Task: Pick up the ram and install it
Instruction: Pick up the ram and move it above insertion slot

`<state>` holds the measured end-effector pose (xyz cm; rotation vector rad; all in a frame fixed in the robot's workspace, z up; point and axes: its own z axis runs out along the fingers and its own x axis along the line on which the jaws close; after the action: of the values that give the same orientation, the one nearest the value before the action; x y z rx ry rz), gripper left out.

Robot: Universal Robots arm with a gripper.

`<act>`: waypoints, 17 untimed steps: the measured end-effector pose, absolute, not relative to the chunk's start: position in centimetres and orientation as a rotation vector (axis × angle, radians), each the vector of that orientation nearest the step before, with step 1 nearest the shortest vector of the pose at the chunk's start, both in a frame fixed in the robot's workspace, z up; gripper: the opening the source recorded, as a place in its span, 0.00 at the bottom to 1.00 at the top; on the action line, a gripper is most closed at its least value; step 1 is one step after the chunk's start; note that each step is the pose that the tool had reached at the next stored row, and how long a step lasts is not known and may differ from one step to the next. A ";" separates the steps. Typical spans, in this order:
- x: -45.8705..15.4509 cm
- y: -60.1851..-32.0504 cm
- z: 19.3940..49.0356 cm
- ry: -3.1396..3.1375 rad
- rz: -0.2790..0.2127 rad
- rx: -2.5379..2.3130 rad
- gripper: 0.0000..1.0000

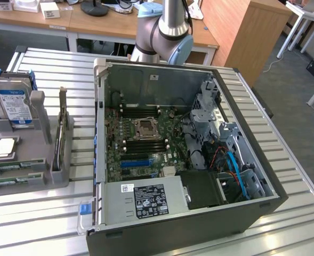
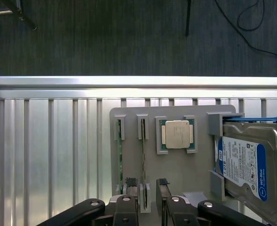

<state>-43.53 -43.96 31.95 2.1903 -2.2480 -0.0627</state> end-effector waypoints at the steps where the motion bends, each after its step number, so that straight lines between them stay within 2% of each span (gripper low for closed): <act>1: -43.5 -44.0 31.9 -2.248 -0.063 2.190 0.30; 17: -43.5 -45.7 31.9 -2.247 -0.060 2.189 0.30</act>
<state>-43.54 -45.74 31.95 2.1893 -2.2470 -0.0605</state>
